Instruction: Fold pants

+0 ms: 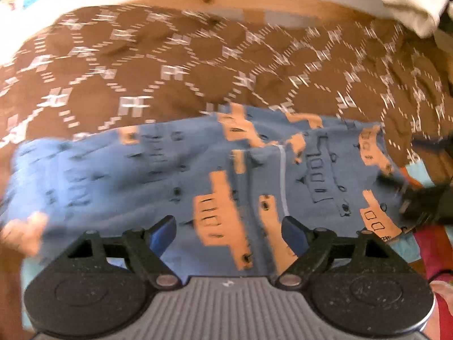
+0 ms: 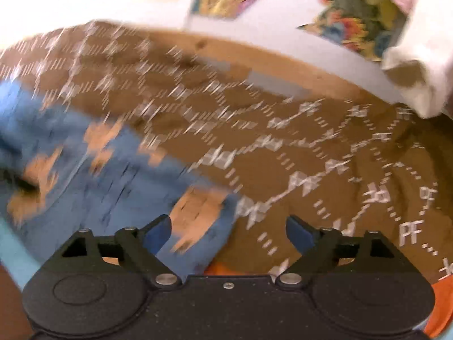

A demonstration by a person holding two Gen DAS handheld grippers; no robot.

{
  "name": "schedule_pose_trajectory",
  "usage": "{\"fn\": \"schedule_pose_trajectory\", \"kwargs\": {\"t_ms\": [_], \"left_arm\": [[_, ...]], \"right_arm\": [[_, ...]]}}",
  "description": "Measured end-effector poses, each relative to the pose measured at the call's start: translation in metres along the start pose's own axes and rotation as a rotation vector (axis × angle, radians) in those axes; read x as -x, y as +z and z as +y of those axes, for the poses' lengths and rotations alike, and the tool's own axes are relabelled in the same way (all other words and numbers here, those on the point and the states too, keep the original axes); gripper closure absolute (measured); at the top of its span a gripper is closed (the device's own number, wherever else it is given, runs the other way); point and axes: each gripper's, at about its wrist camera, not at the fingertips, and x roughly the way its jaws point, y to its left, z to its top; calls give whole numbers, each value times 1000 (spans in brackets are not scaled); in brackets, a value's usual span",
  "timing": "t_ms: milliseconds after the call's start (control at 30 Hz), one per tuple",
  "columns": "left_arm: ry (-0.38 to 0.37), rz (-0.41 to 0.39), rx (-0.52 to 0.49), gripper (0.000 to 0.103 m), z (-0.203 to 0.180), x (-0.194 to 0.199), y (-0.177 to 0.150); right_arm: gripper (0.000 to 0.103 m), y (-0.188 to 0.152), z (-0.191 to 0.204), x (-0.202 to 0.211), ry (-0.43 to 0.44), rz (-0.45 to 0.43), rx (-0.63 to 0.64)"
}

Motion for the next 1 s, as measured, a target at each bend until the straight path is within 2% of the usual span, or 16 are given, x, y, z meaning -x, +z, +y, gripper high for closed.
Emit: {"fn": "schedule_pose_trajectory", "kwargs": {"t_ms": [67,133,233,333,400,467,533,600,667,733,833,900,933,1000], "left_arm": [[31,-30,60,13,14,15,-12],[63,-63,114,13,29,31,-24],[135,-145,173,14,50,57,-35],[219,-189,247,28,67,71,-39],[273,-183,309,36,79,73,-36],[325,-186,361,41,90,72,-32],[372,-184,405,49,99,68,-31],[377,-182,427,72,107,62,-30],[337,-175,454,86,114,59,-33],[318,-196,453,89,115,61,-34],[342,-275,341,92,101,69,-34],[366,-297,281,92,93,70,-32],[386,-280,270,92,93,66,-30],[427,-196,299,91,99,50,-27]], "right_arm": [[13,-9,6,1,-8,-9,-2],[3,-9,8,10,-16,-50,-20],[1,0,13,27,17,-143,-32],[1,12,28,35,84,-215,15],[2,25,38,28,147,-206,29],[2,36,46,20,193,-197,41],[1,45,61,11,210,-188,75],[1,50,73,-5,200,-161,105],[2,54,84,-28,189,-112,129],[1,55,84,-39,179,-97,122],[1,58,78,-38,153,-113,79],[1,60,74,-35,129,-136,64],[1,61,74,-37,131,-129,62],[1,63,76,-41,139,-111,72]]}}
